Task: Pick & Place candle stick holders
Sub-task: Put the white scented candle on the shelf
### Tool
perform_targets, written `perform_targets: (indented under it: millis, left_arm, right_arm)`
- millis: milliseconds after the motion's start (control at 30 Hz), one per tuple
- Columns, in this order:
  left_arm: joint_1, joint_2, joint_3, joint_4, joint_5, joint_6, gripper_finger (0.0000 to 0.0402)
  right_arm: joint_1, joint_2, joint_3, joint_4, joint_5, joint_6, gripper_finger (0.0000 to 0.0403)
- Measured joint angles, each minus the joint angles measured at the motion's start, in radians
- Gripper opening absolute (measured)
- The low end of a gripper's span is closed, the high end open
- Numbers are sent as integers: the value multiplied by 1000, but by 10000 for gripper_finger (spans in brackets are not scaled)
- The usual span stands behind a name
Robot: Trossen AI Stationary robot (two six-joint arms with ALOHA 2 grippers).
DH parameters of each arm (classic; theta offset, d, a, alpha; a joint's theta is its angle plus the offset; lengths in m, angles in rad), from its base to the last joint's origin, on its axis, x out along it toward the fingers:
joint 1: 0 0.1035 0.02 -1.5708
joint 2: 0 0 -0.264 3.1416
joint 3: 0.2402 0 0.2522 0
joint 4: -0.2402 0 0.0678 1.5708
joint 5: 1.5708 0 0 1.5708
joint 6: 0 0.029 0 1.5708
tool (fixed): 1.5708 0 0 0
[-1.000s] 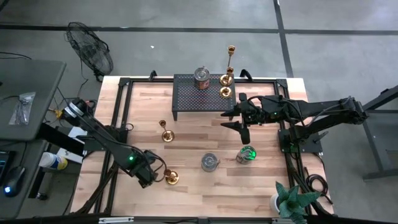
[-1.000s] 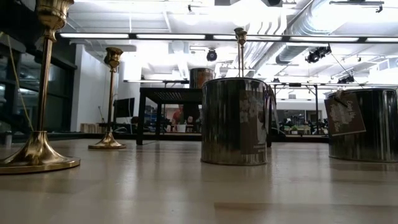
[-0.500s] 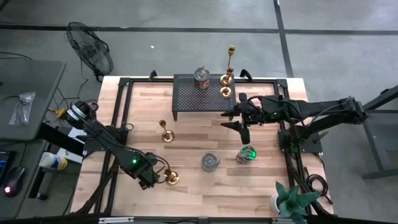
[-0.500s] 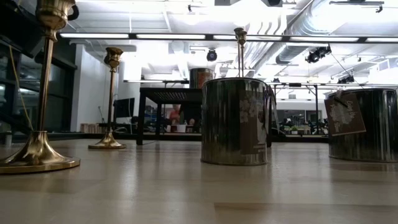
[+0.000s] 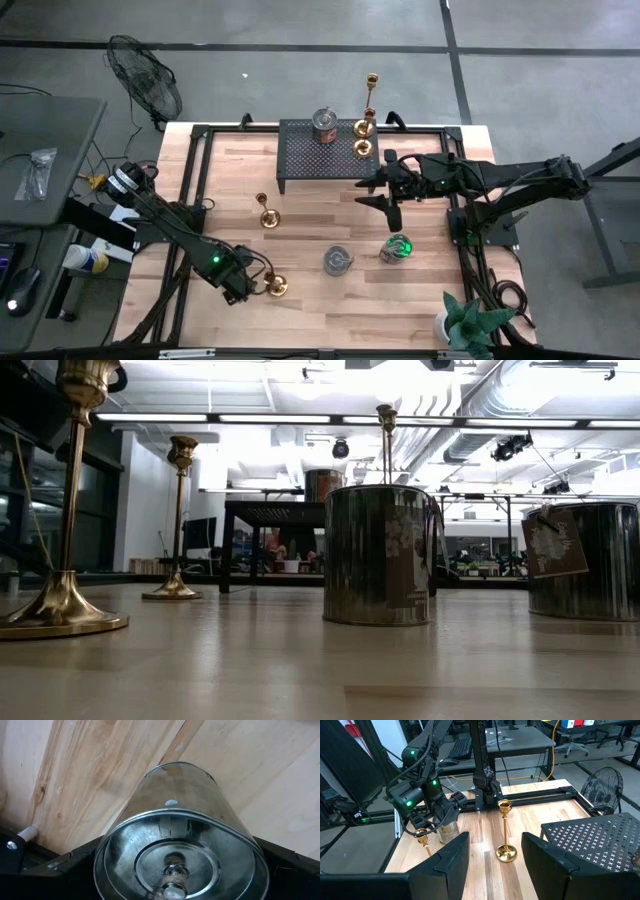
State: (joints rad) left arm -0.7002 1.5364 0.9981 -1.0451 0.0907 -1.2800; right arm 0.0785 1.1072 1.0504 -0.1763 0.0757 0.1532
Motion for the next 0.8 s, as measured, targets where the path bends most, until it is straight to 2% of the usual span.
perform_targets:
  millis: [233,433,800]
  left_arm:
    - [0,0,0,0,8,-6,389]
    - [0,-1,0,0,8,-7,356]
    - [0,-2,0,2,16,-11,359]
  right_arm:
    - [0,0,0,0,0,0,174]
    - [0,0,0,0,0,0,174]
    - [0,0,0,0,0,0,174]
